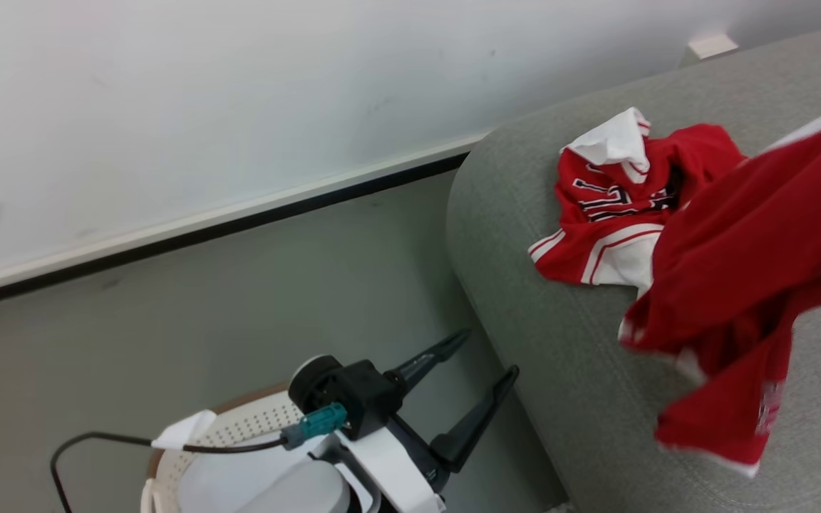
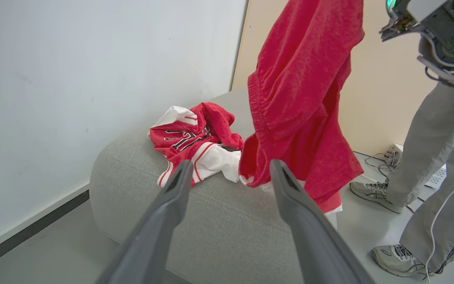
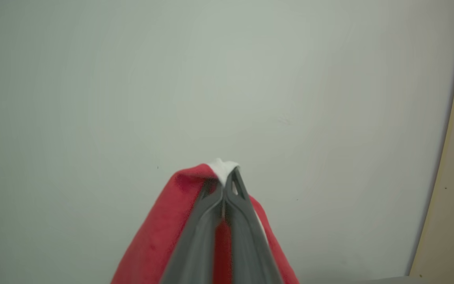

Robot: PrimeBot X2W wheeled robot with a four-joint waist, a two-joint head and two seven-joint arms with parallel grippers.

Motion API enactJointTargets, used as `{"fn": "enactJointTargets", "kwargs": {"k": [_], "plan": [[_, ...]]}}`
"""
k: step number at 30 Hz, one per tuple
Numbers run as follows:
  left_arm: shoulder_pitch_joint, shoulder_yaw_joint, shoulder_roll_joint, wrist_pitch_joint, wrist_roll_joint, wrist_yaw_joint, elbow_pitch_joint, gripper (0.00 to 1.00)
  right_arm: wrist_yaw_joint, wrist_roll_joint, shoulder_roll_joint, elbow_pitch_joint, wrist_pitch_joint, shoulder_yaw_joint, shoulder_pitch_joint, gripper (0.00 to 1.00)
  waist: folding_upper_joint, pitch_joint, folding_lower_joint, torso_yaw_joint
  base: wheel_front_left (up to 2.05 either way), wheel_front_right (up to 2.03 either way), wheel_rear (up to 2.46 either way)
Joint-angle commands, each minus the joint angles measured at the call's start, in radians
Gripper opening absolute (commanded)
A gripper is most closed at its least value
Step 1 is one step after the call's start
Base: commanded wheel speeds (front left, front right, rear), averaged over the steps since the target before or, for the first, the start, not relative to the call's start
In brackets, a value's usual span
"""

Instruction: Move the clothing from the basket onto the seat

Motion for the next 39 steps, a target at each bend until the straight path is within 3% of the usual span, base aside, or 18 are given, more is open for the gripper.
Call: {"fn": "enactJointTargets", "kwargs": {"k": [1,10,15,27,32,33,34,35,36,37,39], "plan": [[-0.014,0.002,0.016,-0.001,0.004,-0.001,-0.006,1.00,-0.002,0.008,-0.045,0.009,0.012,-0.023,-0.056,0.00,-0.0001,0.038,-0.0001,0.026,0.00,0.00,0.00],[-0.064,0.018,0.069,0.019,0.016,-0.007,-0.052,1.00,-0.002,0.020,-0.255,0.151,0.054,-0.128,-0.288,0.00,-0.0001,0.180,-0.0001,0.120,0.00,0.00,0.00],[-0.079,0.025,0.105,0.028,0.023,-0.007,-0.095,1.00,-0.002,-0.013,-0.301,0.316,0.114,-0.174,-0.417,0.00,-0.0001,0.262,-0.0001,0.153,0.00,0.00,0.00],[-0.136,-0.010,0.082,0.006,0.040,-0.024,-0.151,1.00,-0.002,-0.162,-0.298,0.738,0.258,-0.116,-0.483,0.00,-0.0001,0.347,-0.0001,0.229,0.00,0.00,0.00],[-0.143,-0.017,0.068,0.000,0.037,-0.026,-0.134,1.00,-0.002,-0.126,-0.290,0.848,0.366,-0.053,-0.479,0.00,-0.0001,0.340,-0.0001,0.233,0.00,0.00,0.00],[-0.143,-0.016,0.068,-0.001,0.037,-0.027,-0.131,1.00,-0.002,-0.112,-0.299,0.856,0.372,-0.045,-0.488,0.04,-0.0001,0.338,-0.0001,0.232,0.00,0.00,0.00],[-0.143,-0.015,0.068,-0.002,0.036,-0.027,-0.128,1.00,-0.002,-0.105,-0.305,0.860,0.373,-0.034,-0.493,0.16,-0.0001,0.336,-0.0001,0.231,0.00,0.00,0.00],[-0.141,-0.015,0.069,-0.004,0.035,-0.028,-0.125,1.00,-0.002,-0.100,-0.307,0.864,0.372,-0.023,-0.496,0.41,-0.0001,0.332,-0.0001,0.229,0.00,0.00,0.00],[-0.137,-0.014,0.069,-0.005,0.034,-0.028,-0.120,1.00,-0.002,-0.094,-0.311,0.866,0.372,-0.012,-0.496,0.53,-0.0001,0.326,-0.0001,0.227,0.00,0.00,0.00],[-0.133,-0.013,0.068,-0.005,0.031,-0.028,-0.114,1.00,-0.002,-0.088,-0.317,0.866,0.372,0.003,-0.497,1.00,-0.0001,0.320,-0.0001,0.225,0.00,0.00,0.00],[-0.123,-0.013,0.064,-0.007,0.027,-0.029,-0.102,1.00,-0.002,-0.072,-0.329,0.863,0.375,0.043,-0.489,1.00,-0.0001,0.303,-0.0001,0.221,0.00,0.00,0.00]]}}
